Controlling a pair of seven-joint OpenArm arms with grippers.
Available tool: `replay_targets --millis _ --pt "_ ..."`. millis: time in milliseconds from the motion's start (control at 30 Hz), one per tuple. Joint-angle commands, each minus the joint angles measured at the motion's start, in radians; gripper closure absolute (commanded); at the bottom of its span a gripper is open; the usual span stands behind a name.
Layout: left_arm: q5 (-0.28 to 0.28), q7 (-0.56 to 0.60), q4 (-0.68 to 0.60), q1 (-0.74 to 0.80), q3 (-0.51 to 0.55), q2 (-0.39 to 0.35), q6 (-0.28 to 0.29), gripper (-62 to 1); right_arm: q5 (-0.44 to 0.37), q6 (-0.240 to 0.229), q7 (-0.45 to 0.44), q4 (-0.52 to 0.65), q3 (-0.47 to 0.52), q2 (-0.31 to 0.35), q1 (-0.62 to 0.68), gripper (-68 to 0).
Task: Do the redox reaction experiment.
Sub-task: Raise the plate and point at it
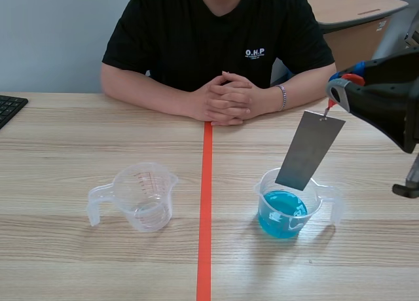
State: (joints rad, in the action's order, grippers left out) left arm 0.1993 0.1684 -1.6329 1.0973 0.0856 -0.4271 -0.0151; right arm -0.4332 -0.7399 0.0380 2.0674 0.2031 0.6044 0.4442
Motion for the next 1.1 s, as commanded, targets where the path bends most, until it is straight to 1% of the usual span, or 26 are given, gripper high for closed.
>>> replay_targets --millis 0,167,333,700,833,900,1067 --pt "-0.001 0.014 -0.01 0.0 -0.005 0.0 0.002 -4.6 -0.033 -0.006 0.01 0.029 0.018 0.008 -0.009 -1.7" --pt "-0.001 0.014 -0.01 0.0 -0.005 0.0 0.002 -4.6 -0.102 -0.006 0.082 0.073 0.034 0.008 -0.008 -1.7" --pt "-0.001 0.014 -0.01 0.0 -0.005 0.0 0.003 -4.6 -0.15 -0.006 0.125 0.096 0.053 0.008 0.0 -1.7" --pt "-0.001 0.013 -0.01 0.0 -0.005 0.0 0.003 -4.6 -0.203 -0.006 0.14 0.164 0.142 0.008 0.063 -1.7" --pt "-0.001 0.014 -0.01 0.0 -0.005 -0.001 0.005 -4.6 -0.208 -0.006 0.14 0.181 0.169 0.008 0.084 -1.7" --pt "-0.001 0.021 -0.011 0.0 -0.005 -0.011 0.027 -4.6 -0.211 -0.006 0.14 0.191 0.18 0.008 0.097 -1.6" --pt "0.0 0.053 -0.029 0.0 -0.007 -0.076 0.124 -4.6 -0.23 -0.006 0.14 0.205 0.204 0.008 0.124 -1.5"
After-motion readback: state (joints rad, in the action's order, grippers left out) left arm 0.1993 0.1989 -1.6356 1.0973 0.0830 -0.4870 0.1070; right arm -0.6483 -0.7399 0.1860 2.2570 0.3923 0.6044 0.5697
